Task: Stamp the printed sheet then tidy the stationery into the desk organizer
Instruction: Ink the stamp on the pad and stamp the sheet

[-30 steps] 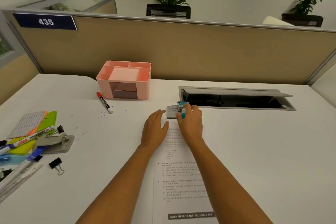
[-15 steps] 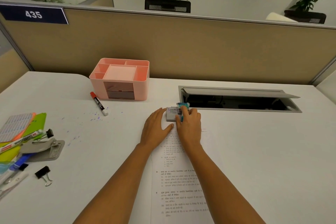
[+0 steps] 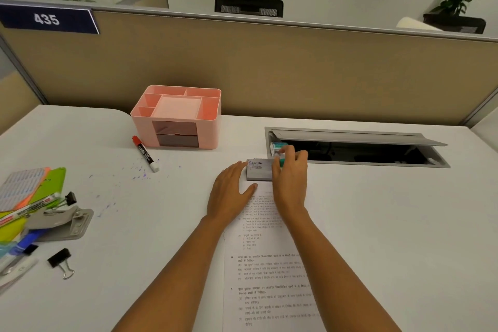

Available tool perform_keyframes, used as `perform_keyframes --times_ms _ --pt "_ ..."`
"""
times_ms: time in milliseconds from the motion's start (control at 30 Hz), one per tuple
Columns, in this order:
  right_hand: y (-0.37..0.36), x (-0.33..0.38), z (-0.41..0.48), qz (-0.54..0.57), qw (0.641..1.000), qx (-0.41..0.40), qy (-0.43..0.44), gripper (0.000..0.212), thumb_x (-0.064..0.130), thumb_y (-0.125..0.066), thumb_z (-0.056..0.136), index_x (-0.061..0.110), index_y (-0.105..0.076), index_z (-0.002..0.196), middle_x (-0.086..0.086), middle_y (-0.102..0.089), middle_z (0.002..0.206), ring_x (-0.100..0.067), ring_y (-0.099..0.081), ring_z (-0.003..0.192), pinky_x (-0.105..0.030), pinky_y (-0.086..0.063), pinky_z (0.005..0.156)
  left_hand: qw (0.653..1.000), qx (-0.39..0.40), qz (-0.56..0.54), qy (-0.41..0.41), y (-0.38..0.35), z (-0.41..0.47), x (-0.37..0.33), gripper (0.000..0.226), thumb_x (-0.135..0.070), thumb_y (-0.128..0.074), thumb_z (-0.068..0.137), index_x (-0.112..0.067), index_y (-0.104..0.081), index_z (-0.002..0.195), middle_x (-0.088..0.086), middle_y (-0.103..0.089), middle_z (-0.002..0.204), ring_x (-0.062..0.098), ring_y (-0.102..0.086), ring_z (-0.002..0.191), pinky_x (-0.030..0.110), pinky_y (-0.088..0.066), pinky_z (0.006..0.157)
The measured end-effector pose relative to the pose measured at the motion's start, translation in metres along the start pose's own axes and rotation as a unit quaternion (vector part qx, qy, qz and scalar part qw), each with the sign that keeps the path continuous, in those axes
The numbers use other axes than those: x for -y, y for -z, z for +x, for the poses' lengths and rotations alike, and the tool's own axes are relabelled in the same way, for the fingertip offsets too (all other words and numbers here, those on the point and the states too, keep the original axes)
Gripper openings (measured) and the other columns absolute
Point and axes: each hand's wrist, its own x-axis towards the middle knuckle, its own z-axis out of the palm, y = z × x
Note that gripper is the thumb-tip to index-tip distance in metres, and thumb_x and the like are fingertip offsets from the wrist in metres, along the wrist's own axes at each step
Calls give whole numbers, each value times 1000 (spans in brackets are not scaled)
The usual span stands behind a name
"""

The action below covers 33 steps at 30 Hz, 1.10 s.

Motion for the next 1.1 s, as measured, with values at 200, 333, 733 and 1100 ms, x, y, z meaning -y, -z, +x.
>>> perform_keyframes --times_ms 200,333,733,1100 --pt "31 6 31 -100 990 41 92 14 17 -48 93 7 -55 97 -10 -53 94 -23 -51 79 -31 -45 66 1000 2 -10 -2 1 0 -1 64 -46 -51 88 -27 -25 144 -3 -28 153 17 -27 141 35 -23 116" --pt "45 13 46 -199 961 166 101 20 23 -46 90 12 -59 102 -9 -65 95 -24 -58 79 -33 -47 64 1000 11 -12 3 1 3 -3 67 -46 -54 87 -28 -24 144 -3 -28 153 19 -28 140 36 -23 116" --pt "26 21 69 -397 792 423 190 56 51 -54 86 25 -46 135 -1 -59 125 -20 -57 111 -29 -47 81 999 13 -37 6 0 14 -4 69 -41 -59 85 -26 -25 144 0 -32 151 21 -32 138 35 -24 116" --pt "9 24 71 -466 756 383 255 56 53 -60 82 20 -51 126 -2 -64 110 -19 -61 99 -26 -39 72 999 -19 -35 -3 -3 18 1 62 -37 -60 85 -24 -35 140 1 -43 144 21 -40 133 34 -31 113"
